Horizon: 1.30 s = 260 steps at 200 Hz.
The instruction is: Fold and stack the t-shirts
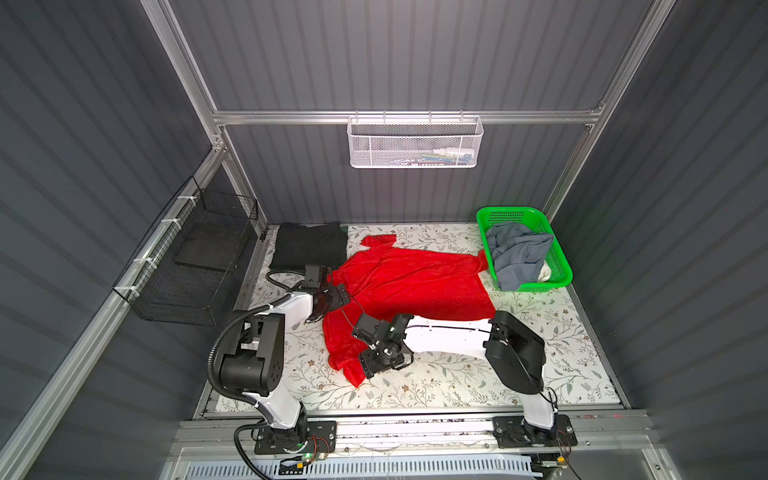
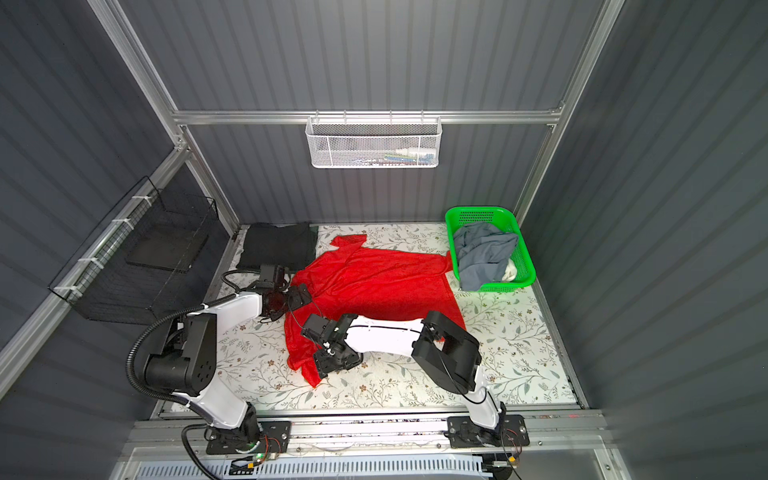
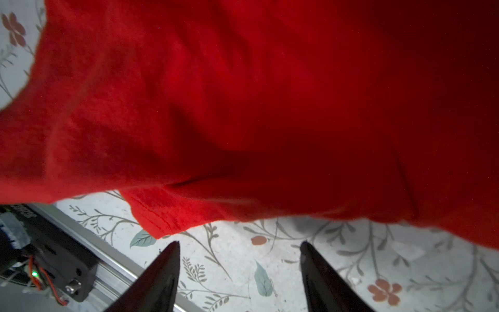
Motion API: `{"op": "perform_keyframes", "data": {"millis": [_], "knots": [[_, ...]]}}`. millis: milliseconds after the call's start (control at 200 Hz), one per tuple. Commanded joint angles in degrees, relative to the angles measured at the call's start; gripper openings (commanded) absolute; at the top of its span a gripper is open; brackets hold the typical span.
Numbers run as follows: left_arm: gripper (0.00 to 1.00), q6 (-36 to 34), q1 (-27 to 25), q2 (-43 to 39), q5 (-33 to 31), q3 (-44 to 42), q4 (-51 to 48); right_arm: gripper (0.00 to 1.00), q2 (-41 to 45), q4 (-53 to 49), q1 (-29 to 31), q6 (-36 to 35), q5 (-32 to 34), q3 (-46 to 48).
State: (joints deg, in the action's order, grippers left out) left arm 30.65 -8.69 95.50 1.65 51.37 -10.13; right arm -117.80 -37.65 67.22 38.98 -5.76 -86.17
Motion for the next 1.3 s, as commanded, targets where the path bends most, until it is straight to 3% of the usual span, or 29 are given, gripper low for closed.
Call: {"op": "perform_keyframes", "data": {"millis": [0, 305, 540, 931, 1151, 1296], "knots": [[0.99, -0.29, 0.67, 1.90, 2.03, -0.69, -1.81, 0.64, -2.82, -4.76, 0.55, -1.08, 1.50, -2.29], [1.00, -0.24, 0.95, 1.00, 2.79, -1.21, -1.31, 0.59, -7.09, -6.84, 0.63, -1.15, 1.50, -6.20], [0.99, -0.33, 1.04, 0.38, 2.92, -1.59, -1.19, 0.44, -9.24, -9.12, 0.54, -0.74, 1.98, -8.64], [1.00, -0.24, 1.31, 1.00, 3.40, -1.78, -0.85, 0.10, -9.25, -7.96, -0.28, -0.49, -0.22, -7.61], [1.00, -0.35, 1.48, 1.00, 3.35, -1.71, -1.15, 0.00, -7.12, -7.53, -0.25, 0.33, 1.85, -5.70], [0.99, -0.59, 1.48, 0.69, 3.27, -1.45, -1.74, 0.00, -3.09, -5.79, -0.33, 1.99, 4.20, -1.54]]}}
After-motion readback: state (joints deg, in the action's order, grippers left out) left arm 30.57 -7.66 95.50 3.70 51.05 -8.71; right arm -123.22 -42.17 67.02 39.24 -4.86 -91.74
